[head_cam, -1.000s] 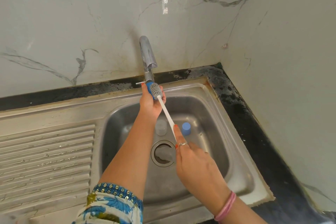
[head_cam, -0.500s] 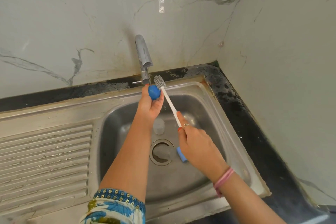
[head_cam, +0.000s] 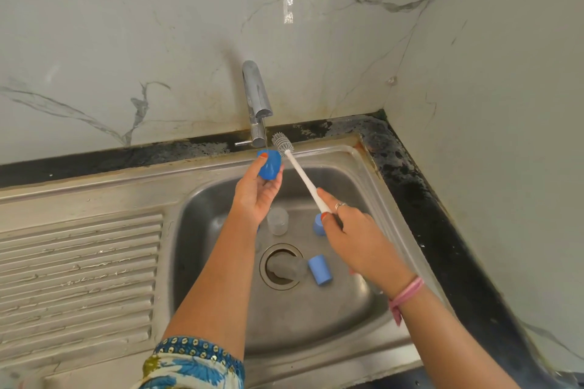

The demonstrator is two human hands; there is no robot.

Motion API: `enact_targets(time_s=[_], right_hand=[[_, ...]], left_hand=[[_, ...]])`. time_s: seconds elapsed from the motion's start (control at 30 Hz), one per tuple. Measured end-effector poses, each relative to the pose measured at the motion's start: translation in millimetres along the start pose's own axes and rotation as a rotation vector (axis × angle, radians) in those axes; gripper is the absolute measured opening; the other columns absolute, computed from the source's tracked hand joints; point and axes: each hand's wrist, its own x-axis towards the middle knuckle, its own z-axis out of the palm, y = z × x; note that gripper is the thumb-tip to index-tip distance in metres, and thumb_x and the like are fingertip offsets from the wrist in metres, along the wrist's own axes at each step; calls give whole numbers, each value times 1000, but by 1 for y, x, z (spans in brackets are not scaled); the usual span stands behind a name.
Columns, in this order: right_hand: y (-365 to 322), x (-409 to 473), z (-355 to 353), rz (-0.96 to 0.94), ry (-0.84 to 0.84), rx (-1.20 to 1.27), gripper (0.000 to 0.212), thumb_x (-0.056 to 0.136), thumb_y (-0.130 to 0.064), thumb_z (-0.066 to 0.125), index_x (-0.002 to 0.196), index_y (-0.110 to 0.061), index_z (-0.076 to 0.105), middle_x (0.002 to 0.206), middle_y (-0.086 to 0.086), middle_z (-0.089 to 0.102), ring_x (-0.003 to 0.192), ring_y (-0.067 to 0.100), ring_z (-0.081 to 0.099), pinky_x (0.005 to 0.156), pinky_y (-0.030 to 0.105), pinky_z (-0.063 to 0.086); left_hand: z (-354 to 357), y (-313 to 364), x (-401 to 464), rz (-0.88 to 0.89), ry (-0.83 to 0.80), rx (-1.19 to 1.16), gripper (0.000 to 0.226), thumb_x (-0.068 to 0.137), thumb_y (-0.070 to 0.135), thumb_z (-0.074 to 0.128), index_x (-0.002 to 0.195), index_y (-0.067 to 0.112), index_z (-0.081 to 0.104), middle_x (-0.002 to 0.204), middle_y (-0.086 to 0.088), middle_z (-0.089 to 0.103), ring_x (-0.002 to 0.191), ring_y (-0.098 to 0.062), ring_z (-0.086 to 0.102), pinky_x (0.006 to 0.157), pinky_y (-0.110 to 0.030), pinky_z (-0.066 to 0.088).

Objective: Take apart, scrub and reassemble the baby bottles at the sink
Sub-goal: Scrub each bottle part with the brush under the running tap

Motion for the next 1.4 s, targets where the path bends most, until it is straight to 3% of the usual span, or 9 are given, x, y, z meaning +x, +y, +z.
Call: enact_targets(time_s=[0.3, 0.53, 0.6, 0.73, 0.83, 0.97, 1.1, 1.3, 1.4], right_hand=[[20, -11, -34, -228, -197, -89, 51, 100, -28, 43, 143, -52, 32, 55, -4, 39, 47, 8, 36, 46, 24, 32], [22, 2, -34, -240, 3, -867, 49, 103, -27, 30, 149, -40, 16, 99, -7, 54, 68, 18, 50, 56, 28, 32], [20, -1, -24, -164, -133, -450, 39, 103, -28, 38, 140, -39, 35, 83, -7, 54, 61, 13, 49, 54, 26, 36], [13, -1, -22, 422, -543, 1146, 12, 97, -26, 50, 105, -20, 57, 61, -1, 49, 33, 5, 33, 29, 16, 27], [12, -2, -25, 490, -655, 1440, 23, 91, -32, 50, 90, -10, 46, 55, -3, 48, 28, 2, 30, 26, 12, 22], [17, -1, -23, 188, -301, 772, 26, 97, -28, 54, 122, -32, 59, 67, 0, 50, 39, 9, 35, 32, 21, 34], [32, 2, -23, -121, -77, -550, 51, 104, -40, 29, 152, -42, 11, 98, -5, 55, 78, 16, 55, 69, 31, 46], [33, -8, -16, -162, -93, -198, 45, 102, -39, 38, 146, -46, 30, 65, -11, 44, 56, 6, 40, 52, 17, 33], [39, -4, -15, -142, -4, -146, 44, 101, -41, 39, 145, -47, 34, 67, -9, 47, 59, 9, 43, 57, 23, 38]], left_hand=[[-2, 15, 5, 38, 5, -38, 27, 89, 22, 63, 110, 6, 60, 93, -12, 63, 73, -16, 59, 64, -22, 52], [20, 15, 6, -18, -14, 84, 27, 87, 14, 52, 114, 8, 52, 98, -14, 56, 85, -25, 58, 88, -42, 54], [27, 17, 7, -12, 31, 50, 30, 83, 23, 72, 106, 11, 57, 86, -7, 59, 70, -18, 61, 85, -39, 57], [23, 8, 3, 25, -56, -118, 25, 82, 17, 75, 98, 10, 58, 91, -8, 60, 68, -14, 65, 79, -34, 59], [18, 9, 3, 36, -115, -142, 38, 82, 25, 74, 113, 12, 56, 121, -13, 57, 90, -23, 71, 92, -43, 55], [24, 15, 10, 67, -11, 310, 41, 93, 43, 59, 122, 16, 55, 126, -13, 59, 96, -17, 61, 83, -30, 53], [29, 22, 14, 44, 108, 212, 45, 96, 26, 38, 134, 3, 46, 119, -20, 55, 90, -27, 61, 72, -33, 54], [28, 14, 10, -6, 113, -16, 31, 79, 31, 77, 95, 13, 58, 77, -8, 61, 60, -16, 61, 64, -27, 57], [29, 11, 8, 18, 30, -65, 26, 83, 18, 73, 102, 9, 57, 87, -10, 61, 65, -15, 64, 67, -27, 58]])
